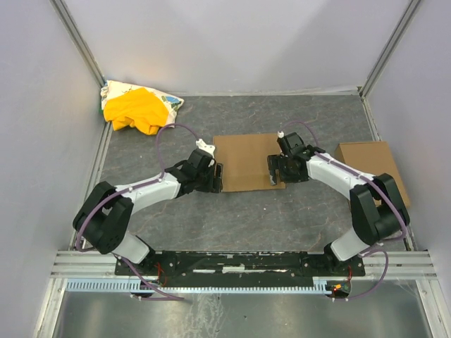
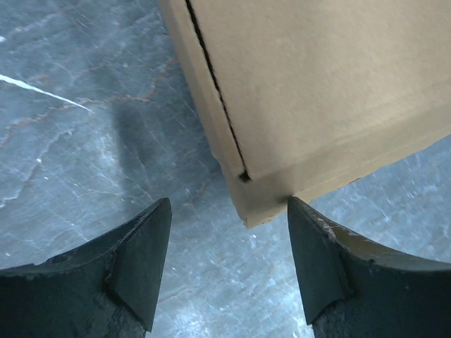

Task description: Fold the paper box

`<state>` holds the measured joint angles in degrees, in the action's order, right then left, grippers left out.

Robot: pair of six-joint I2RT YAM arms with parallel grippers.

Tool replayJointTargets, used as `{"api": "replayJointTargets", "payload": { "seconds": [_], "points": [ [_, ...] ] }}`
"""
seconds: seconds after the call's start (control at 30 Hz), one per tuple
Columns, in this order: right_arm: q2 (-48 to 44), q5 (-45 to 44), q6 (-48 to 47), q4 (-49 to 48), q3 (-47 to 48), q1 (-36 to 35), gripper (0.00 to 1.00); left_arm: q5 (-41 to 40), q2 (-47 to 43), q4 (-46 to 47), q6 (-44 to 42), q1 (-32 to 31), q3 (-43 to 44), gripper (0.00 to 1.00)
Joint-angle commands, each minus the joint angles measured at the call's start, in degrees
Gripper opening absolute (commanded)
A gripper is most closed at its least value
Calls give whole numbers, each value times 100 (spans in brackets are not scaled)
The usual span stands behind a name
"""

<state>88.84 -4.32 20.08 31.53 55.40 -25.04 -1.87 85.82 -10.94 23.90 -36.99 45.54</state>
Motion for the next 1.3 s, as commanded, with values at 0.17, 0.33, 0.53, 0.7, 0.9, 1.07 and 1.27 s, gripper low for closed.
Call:
{"api": "replayJointTargets", "payload": {
  "seconds": [0.17, 0.33, 0.53, 0.7, 0.9, 1.07, 1.27],
  "points": [
    [145, -28, 15, -441, 37, -11, 90, -1148, 128, 687, -31, -53, -26, 71],
    [-486, 108, -37, -92, 261, -18, 89, -1157, -195, 694, -30, -54, -187, 71],
    [-255, 31, -132, 171, 1502, -7, 62, -438, -884, 935, 125, -58, -465, 61],
    [1111, 153, -198, 282, 3044, 27, 25, 424, -1476, 1638, 361, -67, -845, 8],
    [2949, 347, -227, 173, 4924, 74, 28, 1157, -1189, 2273, 575, -67, -1065, 6],
    [3721, 322, -176, -228, 5719, 181, 27, 1265, -1170, 2434, 561, -71, -1234, 3],
    [4976, 754, -148, 831, 7552, 276, 28, 1259, -950, 2437, 423, -80, -1243, 3]
  ]
}}
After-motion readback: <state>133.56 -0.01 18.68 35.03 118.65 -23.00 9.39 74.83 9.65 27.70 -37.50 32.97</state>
